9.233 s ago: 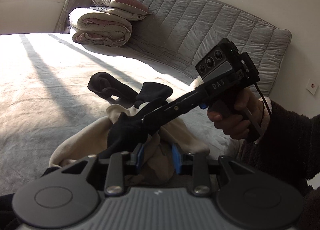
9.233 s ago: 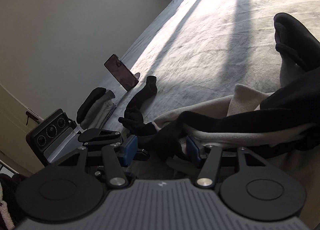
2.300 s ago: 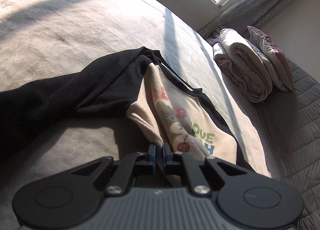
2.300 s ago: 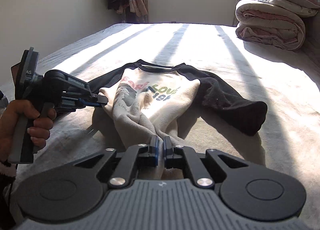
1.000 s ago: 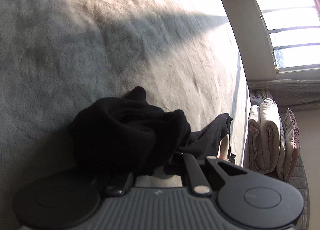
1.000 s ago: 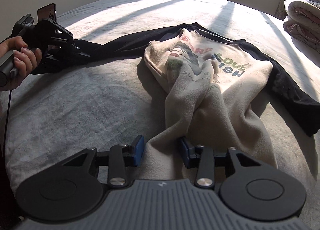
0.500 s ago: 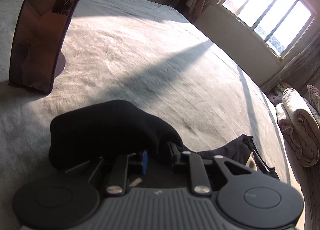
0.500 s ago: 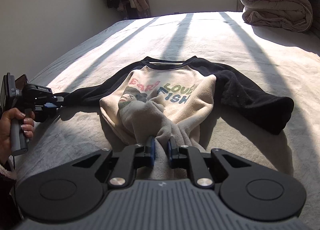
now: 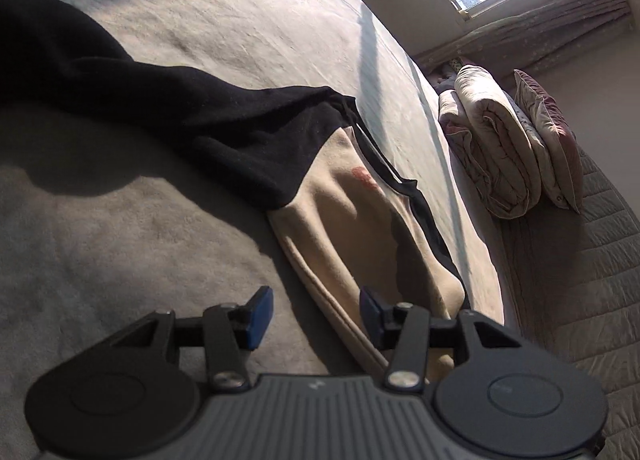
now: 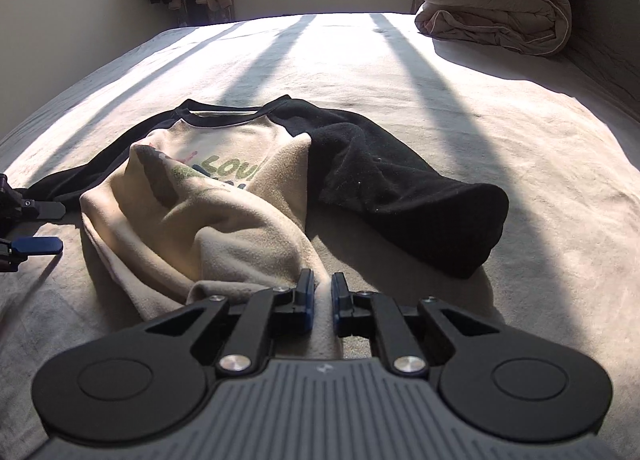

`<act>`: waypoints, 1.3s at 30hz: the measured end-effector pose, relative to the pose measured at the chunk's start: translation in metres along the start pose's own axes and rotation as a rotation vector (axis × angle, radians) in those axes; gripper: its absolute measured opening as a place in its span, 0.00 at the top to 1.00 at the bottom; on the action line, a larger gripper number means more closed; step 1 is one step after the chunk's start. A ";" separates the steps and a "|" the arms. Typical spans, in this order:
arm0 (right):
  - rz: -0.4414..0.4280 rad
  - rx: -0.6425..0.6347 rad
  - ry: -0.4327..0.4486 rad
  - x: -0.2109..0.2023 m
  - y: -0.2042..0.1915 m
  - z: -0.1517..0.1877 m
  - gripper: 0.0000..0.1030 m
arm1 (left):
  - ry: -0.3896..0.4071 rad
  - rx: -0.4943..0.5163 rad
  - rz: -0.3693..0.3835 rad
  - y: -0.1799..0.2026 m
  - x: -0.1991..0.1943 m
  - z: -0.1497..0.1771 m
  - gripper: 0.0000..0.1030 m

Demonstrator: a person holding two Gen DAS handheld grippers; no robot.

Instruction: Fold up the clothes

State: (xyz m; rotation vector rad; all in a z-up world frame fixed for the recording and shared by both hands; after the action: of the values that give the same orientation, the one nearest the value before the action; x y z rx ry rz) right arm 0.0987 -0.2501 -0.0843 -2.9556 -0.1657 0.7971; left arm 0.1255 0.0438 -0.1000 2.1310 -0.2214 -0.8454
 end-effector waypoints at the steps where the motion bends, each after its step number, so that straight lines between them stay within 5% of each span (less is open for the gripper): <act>1: -0.004 0.015 -0.002 0.001 0.002 0.001 0.90 | -0.032 -0.010 0.020 0.004 0.005 0.009 0.54; 9: -0.022 0.066 -0.001 -0.002 0.004 0.003 0.90 | -0.133 0.056 0.103 0.046 0.029 0.064 0.56; 17: -0.044 0.158 0.006 -0.006 0.011 0.006 0.90 | -0.139 0.138 0.152 0.068 0.044 0.100 0.76; 19: -0.051 0.177 0.009 -0.008 0.012 0.007 0.90 | -0.121 0.162 0.142 0.071 0.045 0.102 0.95; 20: -0.057 0.179 0.011 -0.011 0.012 0.006 0.90 | -0.112 0.178 0.141 0.073 0.043 0.101 0.95; 23: -0.090 0.184 0.018 -0.021 0.013 0.001 0.90 | -0.082 0.239 0.145 0.081 0.024 0.096 0.96; 30: -0.183 0.310 0.003 -0.041 0.031 -0.002 0.63 | -0.023 0.326 0.128 0.087 -0.036 0.072 0.96; 39: -0.195 0.397 -0.056 -0.054 0.039 0.012 0.62 | 0.074 0.308 0.019 0.038 -0.109 0.040 0.96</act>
State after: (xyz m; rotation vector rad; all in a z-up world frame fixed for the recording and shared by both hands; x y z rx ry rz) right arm 0.0495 -0.2949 -0.0720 -2.5041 -0.2601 0.7814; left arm 0.0221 0.0398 -0.0347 2.4369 -0.3522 -0.7586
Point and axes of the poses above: each gripper's, at about its wrist camera, not at the fingertips, and x roughly the way its jaws point, y to its right, z to its underside, the point moved 6 cm from there along x, roughly the way its jaws point, and after that the axes turned 13 degrees about y, right-handed, at the moved point
